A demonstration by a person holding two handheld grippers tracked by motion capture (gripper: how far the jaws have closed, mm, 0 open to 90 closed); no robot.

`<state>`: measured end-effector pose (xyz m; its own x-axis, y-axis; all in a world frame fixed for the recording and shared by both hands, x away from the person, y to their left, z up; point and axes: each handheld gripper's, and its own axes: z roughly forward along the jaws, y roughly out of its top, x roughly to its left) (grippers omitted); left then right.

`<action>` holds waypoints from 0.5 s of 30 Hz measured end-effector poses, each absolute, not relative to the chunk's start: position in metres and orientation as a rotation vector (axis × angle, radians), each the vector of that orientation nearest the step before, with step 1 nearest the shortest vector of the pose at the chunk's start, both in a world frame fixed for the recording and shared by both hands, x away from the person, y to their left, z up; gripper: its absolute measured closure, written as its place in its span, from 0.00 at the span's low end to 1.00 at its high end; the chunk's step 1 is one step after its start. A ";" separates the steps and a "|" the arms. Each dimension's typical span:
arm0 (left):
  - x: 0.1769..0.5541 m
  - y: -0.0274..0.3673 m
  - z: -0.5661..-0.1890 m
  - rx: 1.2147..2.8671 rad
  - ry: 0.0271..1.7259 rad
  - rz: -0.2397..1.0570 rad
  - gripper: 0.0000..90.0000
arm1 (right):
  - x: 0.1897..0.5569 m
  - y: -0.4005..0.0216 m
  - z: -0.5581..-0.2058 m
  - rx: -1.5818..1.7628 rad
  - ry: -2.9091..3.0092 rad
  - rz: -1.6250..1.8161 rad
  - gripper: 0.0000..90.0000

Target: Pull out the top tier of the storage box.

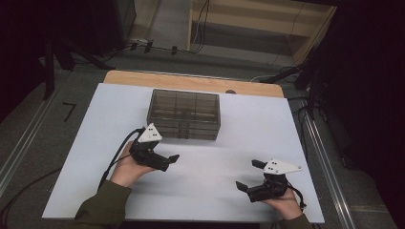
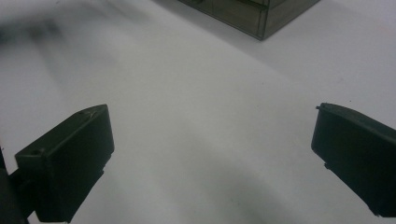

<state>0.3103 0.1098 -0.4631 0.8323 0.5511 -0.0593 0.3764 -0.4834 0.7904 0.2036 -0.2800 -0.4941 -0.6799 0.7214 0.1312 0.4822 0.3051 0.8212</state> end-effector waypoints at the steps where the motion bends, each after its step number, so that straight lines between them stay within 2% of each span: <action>1: 0.311 0.109 -0.463 2.132 0.675 0.255 0.01 | 0.204 -0.280 -0.494 1.097 2.312 1.315 0.00; 15: 0.318 0.093 -0.463 2.133 0.660 0.258 0.05 | 0.203 -0.280 -0.493 1.101 2.312 1.318 0.00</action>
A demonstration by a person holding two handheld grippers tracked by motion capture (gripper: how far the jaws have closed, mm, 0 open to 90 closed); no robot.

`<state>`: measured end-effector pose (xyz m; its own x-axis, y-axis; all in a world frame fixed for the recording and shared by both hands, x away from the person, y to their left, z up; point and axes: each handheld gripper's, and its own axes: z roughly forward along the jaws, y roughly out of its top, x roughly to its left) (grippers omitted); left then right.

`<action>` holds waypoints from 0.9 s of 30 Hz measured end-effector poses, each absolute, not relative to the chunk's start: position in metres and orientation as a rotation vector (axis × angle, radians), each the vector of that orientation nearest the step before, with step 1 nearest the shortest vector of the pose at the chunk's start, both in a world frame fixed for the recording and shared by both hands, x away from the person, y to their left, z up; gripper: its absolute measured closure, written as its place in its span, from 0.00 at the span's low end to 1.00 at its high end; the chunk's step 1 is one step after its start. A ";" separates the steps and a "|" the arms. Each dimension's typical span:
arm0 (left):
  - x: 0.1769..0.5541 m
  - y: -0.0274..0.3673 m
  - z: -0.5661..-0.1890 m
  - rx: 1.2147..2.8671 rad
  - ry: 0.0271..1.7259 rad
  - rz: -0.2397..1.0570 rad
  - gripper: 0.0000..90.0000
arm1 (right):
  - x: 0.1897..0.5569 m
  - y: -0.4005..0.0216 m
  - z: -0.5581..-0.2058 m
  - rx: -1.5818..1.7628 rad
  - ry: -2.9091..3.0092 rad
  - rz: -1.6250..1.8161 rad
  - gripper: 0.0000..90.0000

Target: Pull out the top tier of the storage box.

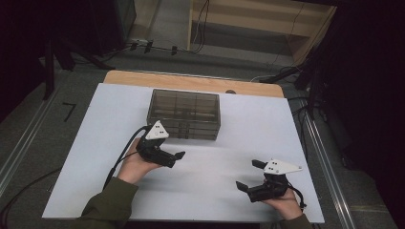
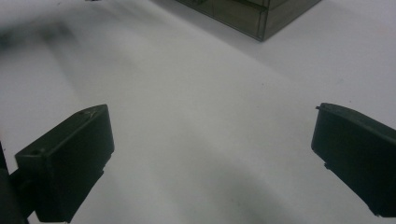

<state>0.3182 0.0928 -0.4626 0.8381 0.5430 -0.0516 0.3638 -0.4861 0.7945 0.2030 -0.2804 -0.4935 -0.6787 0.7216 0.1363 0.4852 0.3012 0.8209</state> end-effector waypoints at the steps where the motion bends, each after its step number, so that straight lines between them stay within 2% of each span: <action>1: 0.319 0.092 -0.462 2.132 0.658 0.259 0.05 | 0.203 -0.280 -0.493 1.102 2.312 1.318 0.00; 11: 0.325 0.086 -0.464 2.121 0.677 0.284 0.10 | 0.203 -0.280 -0.494 1.103 2.313 1.319 0.00; 20: 0.325 0.081 -0.468 2.124 0.654 0.299 0.20 | 0.203 -0.280 -0.493 1.097 2.316 1.323 0.00; 27: 0.324 0.081 -0.468 2.116 0.644 0.311 0.25 | 0.203 -0.280 -0.494 1.094 2.318 1.322 0.00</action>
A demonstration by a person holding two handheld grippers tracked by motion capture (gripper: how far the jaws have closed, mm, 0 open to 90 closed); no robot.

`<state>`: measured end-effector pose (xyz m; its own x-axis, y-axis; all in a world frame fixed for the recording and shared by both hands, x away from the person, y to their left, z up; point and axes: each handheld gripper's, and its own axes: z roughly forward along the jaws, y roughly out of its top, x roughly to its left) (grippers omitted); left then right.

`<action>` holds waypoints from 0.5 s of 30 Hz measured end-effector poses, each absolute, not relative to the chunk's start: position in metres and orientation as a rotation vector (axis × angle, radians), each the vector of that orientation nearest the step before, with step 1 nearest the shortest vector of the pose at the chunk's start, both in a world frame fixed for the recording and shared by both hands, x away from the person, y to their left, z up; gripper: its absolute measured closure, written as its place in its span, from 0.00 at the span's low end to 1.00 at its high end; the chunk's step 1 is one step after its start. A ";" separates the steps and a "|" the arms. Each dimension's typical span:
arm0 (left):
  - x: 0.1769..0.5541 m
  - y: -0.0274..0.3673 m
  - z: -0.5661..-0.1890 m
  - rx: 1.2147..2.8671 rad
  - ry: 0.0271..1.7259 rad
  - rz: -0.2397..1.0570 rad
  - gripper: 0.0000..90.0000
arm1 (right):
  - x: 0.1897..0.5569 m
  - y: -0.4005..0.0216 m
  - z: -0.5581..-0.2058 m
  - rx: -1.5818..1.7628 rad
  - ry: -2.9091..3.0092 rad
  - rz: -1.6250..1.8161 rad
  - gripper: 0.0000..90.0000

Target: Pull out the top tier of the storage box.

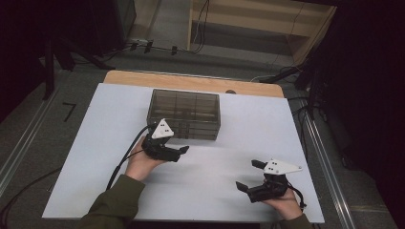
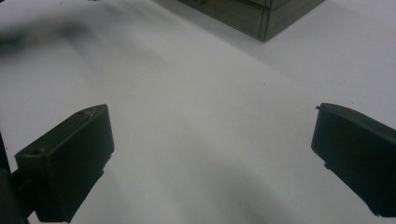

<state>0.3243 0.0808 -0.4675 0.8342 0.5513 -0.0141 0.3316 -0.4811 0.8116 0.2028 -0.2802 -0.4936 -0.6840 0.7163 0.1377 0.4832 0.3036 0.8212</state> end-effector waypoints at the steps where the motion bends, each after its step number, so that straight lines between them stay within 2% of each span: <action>1: 0.324 0.081 -0.468 2.116 0.642 0.315 0.26 | 0.203 -0.280 -0.494 1.094 2.318 1.322 0.00; 15: 0.322 0.079 -0.469 2.147 0.601 0.359 0.28 | 0.203 -0.280 -0.494 1.093 2.317 1.325 0.00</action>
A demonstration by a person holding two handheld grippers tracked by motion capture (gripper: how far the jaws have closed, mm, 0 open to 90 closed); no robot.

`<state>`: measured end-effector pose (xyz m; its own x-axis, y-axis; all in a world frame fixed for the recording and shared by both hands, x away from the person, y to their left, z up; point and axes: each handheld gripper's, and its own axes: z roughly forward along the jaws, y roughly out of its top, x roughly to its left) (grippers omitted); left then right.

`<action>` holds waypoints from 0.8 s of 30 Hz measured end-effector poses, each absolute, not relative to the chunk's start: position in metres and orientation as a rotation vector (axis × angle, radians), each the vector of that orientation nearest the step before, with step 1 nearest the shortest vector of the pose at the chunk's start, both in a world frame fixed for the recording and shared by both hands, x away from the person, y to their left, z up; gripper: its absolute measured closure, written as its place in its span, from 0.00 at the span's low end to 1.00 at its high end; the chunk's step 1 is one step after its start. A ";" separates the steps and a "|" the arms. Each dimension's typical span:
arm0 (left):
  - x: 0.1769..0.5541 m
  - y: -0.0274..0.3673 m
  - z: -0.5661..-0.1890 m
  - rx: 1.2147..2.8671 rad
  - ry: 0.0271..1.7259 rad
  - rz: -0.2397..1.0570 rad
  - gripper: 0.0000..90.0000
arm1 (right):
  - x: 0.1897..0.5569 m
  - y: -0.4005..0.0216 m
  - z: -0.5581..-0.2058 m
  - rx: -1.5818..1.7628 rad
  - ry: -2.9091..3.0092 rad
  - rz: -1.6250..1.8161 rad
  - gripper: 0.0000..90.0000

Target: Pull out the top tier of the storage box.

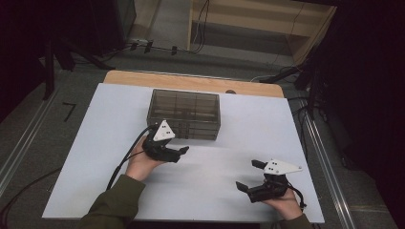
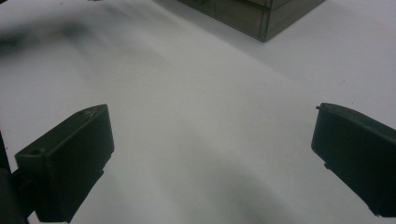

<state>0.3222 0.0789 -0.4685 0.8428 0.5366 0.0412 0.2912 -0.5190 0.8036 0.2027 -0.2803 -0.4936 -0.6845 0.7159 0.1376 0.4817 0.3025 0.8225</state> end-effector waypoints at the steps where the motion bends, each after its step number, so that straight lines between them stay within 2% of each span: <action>1: 0.322 0.079 -0.469 2.150 0.593 0.362 0.28 | 0.203 -0.280 -0.494 1.093 2.317 1.325 0.00; 11: 0.318 0.074 -0.468 2.191 0.534 0.430 0.28 | 0.203 -0.280 -0.494 1.088 2.318 1.323 0.00; 24: 0.311 0.066 -0.469 2.266 0.426 0.580 0.28 | 0.203 -0.280 -0.494 1.087 2.319 1.327 0.00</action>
<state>0.3112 0.0655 -0.4688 0.8422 0.4626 0.2768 0.1251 -0.6671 0.7344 0.2027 -0.2801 -0.4936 -0.6878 0.7130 0.1360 0.4786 0.3045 0.8236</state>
